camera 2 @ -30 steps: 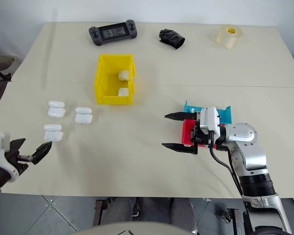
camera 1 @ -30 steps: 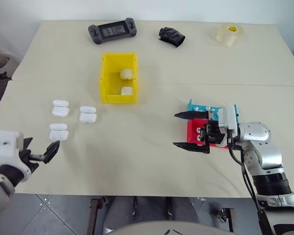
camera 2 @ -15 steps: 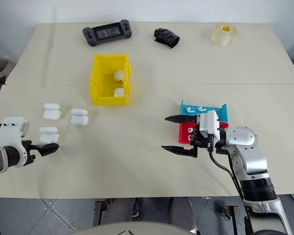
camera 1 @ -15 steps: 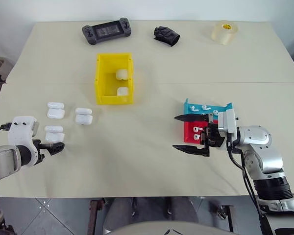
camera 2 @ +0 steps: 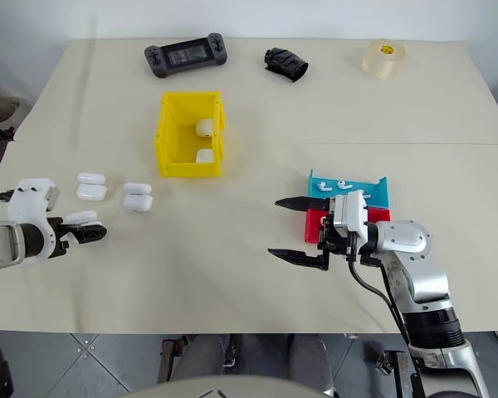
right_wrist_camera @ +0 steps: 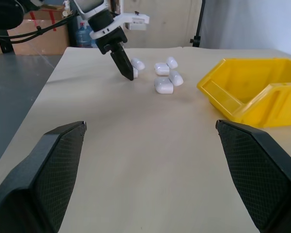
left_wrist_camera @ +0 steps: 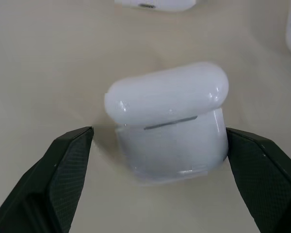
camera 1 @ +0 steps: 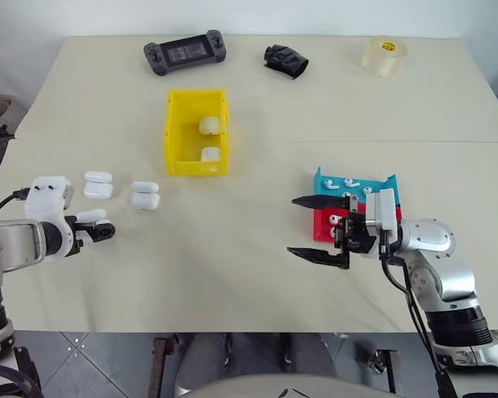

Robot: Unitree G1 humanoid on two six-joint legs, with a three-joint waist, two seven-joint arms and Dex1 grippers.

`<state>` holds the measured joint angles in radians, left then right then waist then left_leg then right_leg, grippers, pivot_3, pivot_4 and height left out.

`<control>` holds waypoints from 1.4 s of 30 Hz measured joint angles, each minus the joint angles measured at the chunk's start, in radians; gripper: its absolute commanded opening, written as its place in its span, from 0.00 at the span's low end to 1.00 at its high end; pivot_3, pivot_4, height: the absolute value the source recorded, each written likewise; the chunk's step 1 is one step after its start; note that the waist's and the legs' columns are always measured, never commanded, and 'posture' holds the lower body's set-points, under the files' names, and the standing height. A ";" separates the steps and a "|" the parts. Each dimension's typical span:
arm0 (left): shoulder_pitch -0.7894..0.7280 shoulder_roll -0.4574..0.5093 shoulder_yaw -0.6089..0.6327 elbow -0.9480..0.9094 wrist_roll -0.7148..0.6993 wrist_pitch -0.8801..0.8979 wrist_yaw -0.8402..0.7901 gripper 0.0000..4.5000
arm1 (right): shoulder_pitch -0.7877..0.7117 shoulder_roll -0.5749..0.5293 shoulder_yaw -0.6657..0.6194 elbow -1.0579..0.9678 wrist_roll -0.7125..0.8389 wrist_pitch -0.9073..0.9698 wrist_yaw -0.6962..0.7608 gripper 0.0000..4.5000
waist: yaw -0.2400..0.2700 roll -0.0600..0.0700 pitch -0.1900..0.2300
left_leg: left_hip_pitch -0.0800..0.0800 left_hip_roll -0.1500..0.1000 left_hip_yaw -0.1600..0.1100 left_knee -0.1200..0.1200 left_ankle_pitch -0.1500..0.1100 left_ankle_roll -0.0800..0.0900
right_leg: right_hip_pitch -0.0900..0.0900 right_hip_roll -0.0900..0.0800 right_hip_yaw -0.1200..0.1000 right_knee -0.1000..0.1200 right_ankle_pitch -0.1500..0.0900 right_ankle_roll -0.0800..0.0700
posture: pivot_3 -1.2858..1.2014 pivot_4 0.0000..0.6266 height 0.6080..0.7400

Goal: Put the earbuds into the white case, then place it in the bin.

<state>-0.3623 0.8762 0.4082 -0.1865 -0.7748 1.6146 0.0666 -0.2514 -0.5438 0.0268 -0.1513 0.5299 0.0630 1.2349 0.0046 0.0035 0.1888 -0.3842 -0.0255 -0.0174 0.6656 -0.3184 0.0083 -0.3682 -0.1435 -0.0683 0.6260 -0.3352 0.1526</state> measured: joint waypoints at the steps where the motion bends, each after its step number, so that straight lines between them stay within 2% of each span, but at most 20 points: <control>1: -0.002 0.002 -0.003 0.002 0.000 0.000 0.001 1.00 | 0.004 0.001 0.001 -0.002 0.000 0.000 -0.003 1.00 | 0.000 0.000 0.000 | 0.000 0.000 0.000 0.000 0.000 0.000 | 0.000 0.000 0.000 0.000 0.000 0.000 | 0.52 0.24 1.00; 9: 0.032 0.001 0.001 -0.040 -0.030 -0.011 0.050 1.00 | 0.028 0.001 0.000 -0.005 -0.002 -0.014 -0.020 1.00 | -0.003 0.000 0.000 | 0.000 0.000 0.001 0.000 0.000 0.000 | -0.001 0.000 0.001 0.001 0.000 0.000 | 0.52 0.24 1.00; 20: 0.122 -0.151 0.138 -0.168 -0.179 -0.024 0.302 1.00 | 0.023 0.005 0.005 -0.004 -0.003 -0.022 -0.023 1.00 | -0.001 0.001 -0.001 | 0.000 -0.001 0.001 0.000 0.000 0.000 | -0.001 -0.001 0.002 0.001 0.000 0.000 | 0.52 0.24 1.00; 23: 0.136 -0.163 0.160 -0.173 -0.234 -0.025 0.358 0.85 | 0.023 0.005 0.006 -0.003 -0.004 -0.022 -0.023 1.00 | -0.003 0.001 -0.001 | 0.000 -0.001 0.001 0.000 0.000 0.000 | -0.002 -0.001 0.002 0.001 0.000 0.000 | 0.52 0.24 1.00; 26: 0.141 -0.171 0.166 -0.174 -0.283 -0.025 0.399 0.65 | 0.022 0.005 0.006 -0.003 -0.004 -0.022 -0.024 1.00 | -0.004 0.001 -0.001 | 0.000 0.000 0.001 0.000 0.000 0.000 | -0.002 -0.001 0.002 0.001 0.000 0.000 | 0.52 0.24 1.00; 27: 0.146 -0.169 0.168 -0.174 -0.297 -0.025 0.413 0.62 | 0.022 0.005 0.006 -0.003 -0.004 -0.022 -0.024 1.00 | -0.004 0.001 -0.001 | 0.000 0.000 0.001 -0.001 0.000 0.000 | -0.002 -0.001 0.003 0.001 0.000 0.000 | 0.52 0.24 1.00; 33: 0.164 -0.155 0.179 -0.171 -0.354 -0.025 0.453 0.62 | 0.018 0.005 0.006 -0.002 -0.004 -0.020 -0.025 1.00 | -0.006 0.001 -0.001 | 0.000 0.000 0.001 -0.001 0.000 0.000 | -0.002 0.000 0.003 0.001 0.000 0.000 | 0.52 0.24 1.00; 35: 0.176 -0.135 0.177 -0.180 -0.351 -0.026 0.421 0.62 | 0.018 0.005 0.006 -0.002 -0.004 -0.020 -0.026 1.00 | -0.007 0.001 -0.001 | 0.000 0.000 0.002 -0.001 0.000 0.000 | -0.003 0.000 0.003 0.001 0.000 0.000 | 0.52 0.24 1.00; 38: 0.241 -0.073 0.157 -0.218 -0.305 -0.104 0.251 0.62 | 0.015 0.005 0.008 -0.001 -0.004 -0.017 -0.028 1.00 | -0.007 0.001 -0.001 | -0.001 0.001 0.003 -0.001 0.000 0.000 | -0.004 0.001 0.004 0.001 0.000 0.000 | 0.52 0.24 1.00; 42: 0.439 0.016 0.168 -0.317 -0.186 -0.411 -0.129 0.62 | 0.008 0.005 0.008 0.000 -0.009 -0.014 -0.038 1.00 | -0.009 0.001 -0.001 | -0.002 0.002 0.006 -0.002 0.000 -0.001 | -0.005 0.002 0.005 -0.003 -0.001 -0.001 | 0.52 0.24 1.00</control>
<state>0.0767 0.8924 0.5760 -0.5038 -0.9603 1.2037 -0.0620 -0.2436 -0.5389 0.0349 -0.1513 0.5211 0.0491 1.1968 -0.0042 0.0046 0.1879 -0.3866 -0.0232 -0.0113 0.6633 -0.3188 0.0073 -0.3737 -0.1418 -0.0635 0.6228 -0.3358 0.1516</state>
